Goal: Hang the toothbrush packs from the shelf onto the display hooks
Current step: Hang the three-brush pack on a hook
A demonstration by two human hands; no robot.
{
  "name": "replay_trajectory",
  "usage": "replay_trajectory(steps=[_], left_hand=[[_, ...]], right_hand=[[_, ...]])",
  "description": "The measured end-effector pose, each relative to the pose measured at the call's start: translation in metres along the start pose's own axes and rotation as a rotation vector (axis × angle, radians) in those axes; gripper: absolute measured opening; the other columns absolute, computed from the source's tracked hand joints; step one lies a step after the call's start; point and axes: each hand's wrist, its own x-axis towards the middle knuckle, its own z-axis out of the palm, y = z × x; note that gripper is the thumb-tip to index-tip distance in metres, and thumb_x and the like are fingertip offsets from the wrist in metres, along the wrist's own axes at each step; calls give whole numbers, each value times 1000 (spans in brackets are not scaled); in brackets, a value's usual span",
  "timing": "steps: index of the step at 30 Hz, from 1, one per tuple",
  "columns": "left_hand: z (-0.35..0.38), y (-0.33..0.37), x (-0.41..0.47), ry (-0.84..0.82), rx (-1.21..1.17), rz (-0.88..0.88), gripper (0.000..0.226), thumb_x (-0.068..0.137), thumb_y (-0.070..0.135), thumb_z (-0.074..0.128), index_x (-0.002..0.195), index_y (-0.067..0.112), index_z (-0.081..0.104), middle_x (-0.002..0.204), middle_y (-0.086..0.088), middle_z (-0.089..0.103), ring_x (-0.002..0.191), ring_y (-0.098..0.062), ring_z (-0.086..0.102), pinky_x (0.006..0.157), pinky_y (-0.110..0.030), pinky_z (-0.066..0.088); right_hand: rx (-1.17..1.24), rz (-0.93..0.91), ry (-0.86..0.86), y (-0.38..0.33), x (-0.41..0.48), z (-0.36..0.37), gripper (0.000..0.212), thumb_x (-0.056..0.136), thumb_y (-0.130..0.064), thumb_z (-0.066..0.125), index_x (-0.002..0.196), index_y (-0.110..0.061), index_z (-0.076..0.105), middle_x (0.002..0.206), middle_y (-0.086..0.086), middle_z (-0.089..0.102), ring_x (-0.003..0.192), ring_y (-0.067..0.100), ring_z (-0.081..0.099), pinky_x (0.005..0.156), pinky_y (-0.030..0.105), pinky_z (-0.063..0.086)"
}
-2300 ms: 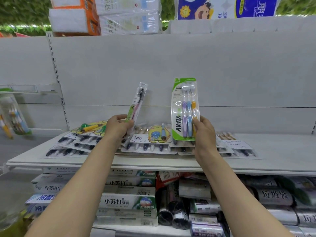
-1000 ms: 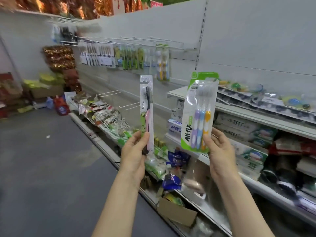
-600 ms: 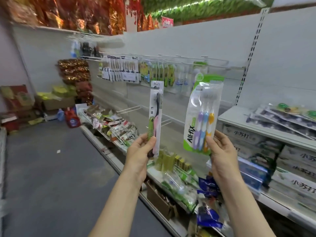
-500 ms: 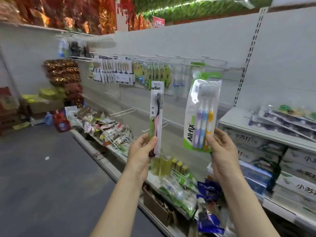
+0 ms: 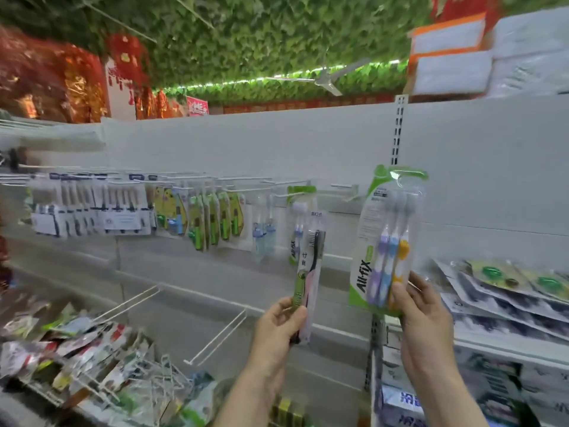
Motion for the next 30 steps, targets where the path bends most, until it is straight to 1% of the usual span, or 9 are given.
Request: replay_trajectory(steps=[4,6,8,15,17,20,25,28,30], left_hand=[[19,-8,42,-107,13,-34,18,87,3,68,104,8,66,79,-2,74,68,-12,65,66,-27,48],[27,-11,58,-168,14,-54,19,86,5,69,104,10,66,85,-5,74,77,-18,64,74,-31,47],[34,-14,70,-238,8,-77,19,87,5,69,105,11,66,89,-8,74,80,-20,63,75,-34,47],[39,-21,101,-318,-9,-98,24,87,9,70,111,12,65,92,-7,74,85,-20,63,79,-34,48],[42,-22,106,-293,-32,-104,24,87,8,69,110,12,65,93,-7,72,85,-21,62,83,-37,48],[49,-27,111,-267,-73,-108,19,88,6,68,107,12,66,91,-7,72,84,-20,61,85,-40,47],[61,-39,130,-204,-96,-114,23,88,9,69,111,10,65,102,-10,71,93,-23,62,85,-38,48],[72,-44,152,-162,-72,-99,26,89,10,68,115,11,64,106,-9,69,96,-23,62,83,-36,49],[80,-49,169,-132,-53,-94,24,89,11,69,113,14,65,110,-10,69,99,-23,62,88,-37,50]], right_hand=[[-7,-85,106,-3,20,1,38,73,-36,77,107,-26,65,95,-10,76,89,5,71,73,14,56],[-21,-110,169,-1,25,1,23,83,-22,73,105,-26,65,91,-11,76,85,2,70,72,14,55],[-30,-132,218,1,26,0,22,92,-9,64,105,-27,64,90,-13,76,86,2,70,72,14,55],[-74,-172,377,4,25,1,29,92,-11,66,118,-23,64,105,-2,75,101,16,70,88,35,54],[-72,-177,377,5,24,3,32,92,-10,65,122,-20,63,107,1,75,104,20,69,90,36,53],[-91,-180,356,4,27,5,28,93,-9,64,116,-24,64,102,-3,76,98,14,70,91,35,53],[-92,-164,280,0,44,5,28,91,-10,65,115,-25,64,105,-2,76,99,14,70,91,36,52],[-82,-166,221,0,54,4,27,91,-11,65,114,-25,64,109,2,74,101,16,68,89,34,52],[-69,-157,189,3,60,3,28,89,-11,66,114,-22,64,110,6,73,100,17,67,88,34,52]])
